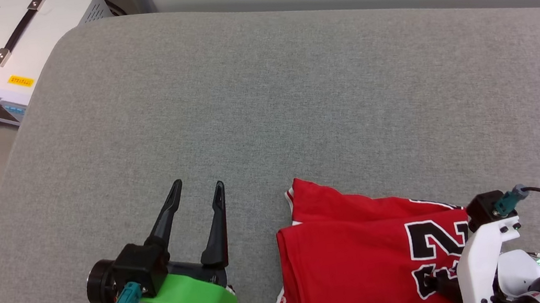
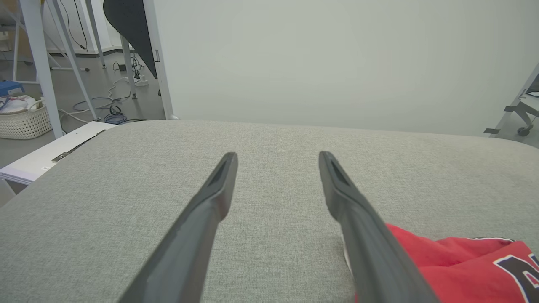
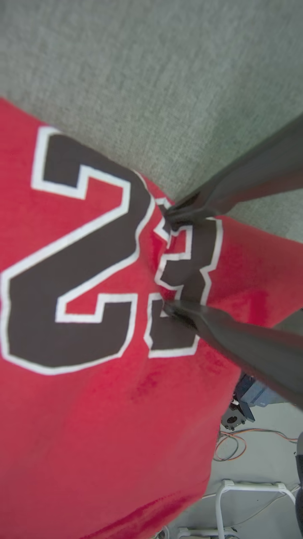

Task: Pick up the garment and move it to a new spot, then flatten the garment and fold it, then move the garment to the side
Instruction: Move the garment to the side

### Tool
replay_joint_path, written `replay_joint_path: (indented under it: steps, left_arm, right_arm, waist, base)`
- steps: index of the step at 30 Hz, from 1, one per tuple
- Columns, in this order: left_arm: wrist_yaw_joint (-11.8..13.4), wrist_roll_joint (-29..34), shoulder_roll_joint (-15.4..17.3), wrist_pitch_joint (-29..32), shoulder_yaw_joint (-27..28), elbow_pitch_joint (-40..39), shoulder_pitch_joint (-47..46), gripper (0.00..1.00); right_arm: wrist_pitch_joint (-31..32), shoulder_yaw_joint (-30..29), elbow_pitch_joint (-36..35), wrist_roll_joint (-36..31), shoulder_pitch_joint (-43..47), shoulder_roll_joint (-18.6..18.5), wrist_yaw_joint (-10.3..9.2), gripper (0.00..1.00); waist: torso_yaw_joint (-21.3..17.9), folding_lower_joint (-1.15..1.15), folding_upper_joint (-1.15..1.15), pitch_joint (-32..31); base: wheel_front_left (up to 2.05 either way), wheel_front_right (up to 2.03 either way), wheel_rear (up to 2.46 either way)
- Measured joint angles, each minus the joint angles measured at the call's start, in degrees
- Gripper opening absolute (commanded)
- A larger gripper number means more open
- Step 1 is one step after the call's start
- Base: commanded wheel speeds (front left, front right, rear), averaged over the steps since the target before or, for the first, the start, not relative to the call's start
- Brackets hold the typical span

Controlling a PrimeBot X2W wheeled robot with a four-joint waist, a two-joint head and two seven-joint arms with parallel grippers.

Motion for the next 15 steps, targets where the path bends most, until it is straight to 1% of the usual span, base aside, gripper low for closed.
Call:
replay_joint_path:
  steps: [1,7,11,13,14,15]
  left_arm:
    - [0.0,0.0,0.0,0.0,0.0,0.0,0.0,1.0]
    - [0.0,0.1,0.0,0.0,0.2,0.3,0.0,1.0]
    - [0.0,0.1,0.1,0.0,0.1,0.4,0.0,1.0]
    - [0.0,0.1,0.1,0.0,0.2,0.4,0.1,1.0]
    - [0.0,0.1,0.4,0.0,0.2,0.3,0.2,1.0]
    - [0.0,0.2,0.5,0.0,0.2,0.2,0.3,1.0]
  right_arm:
    - [-0.1,0.6,0.3,-0.3,-0.3,-0.4,0.0,0.0]
    - [-3.5,2.4,1.9,-0.4,-1.1,-1.5,0.01,0.0]
    - [-5.8,4.1,1.5,-0.4,-1.9,-3.2,0.03,0.0]
    - [-6.7,5.4,0.8,-0.7,-2.1,-4.9,0.08,0.0]
    - [-7.6,7.2,-0.9,-2.1,-2.6,-8.8,0.09,0.0]
    - [-7.6,7.7,-1.5,-2.4,-2.9,-10.4,0.09,0.0]
  waist:
    - [0.1,0.0,0.0,0.1]
    - [-0.6,0.0,0.0,-0.6]
    - [-1.5,0.0,0.0,-1.5]
    - [-2.2,0.0,0.0,-2.1]
    - [-3.7,0.0,0.0,-2.9]
    - [-4.1,0.0,0.0,-3.1]
  base:
    - [0.0,0.0,0.0]
    - [0.0,0.0,0.0]
    - [0.0,0.0,0.0]
    - [0.0,0.0,0.0]
    - [0.0,0.0,0.0]
    - [0.0,0.0,0.0]
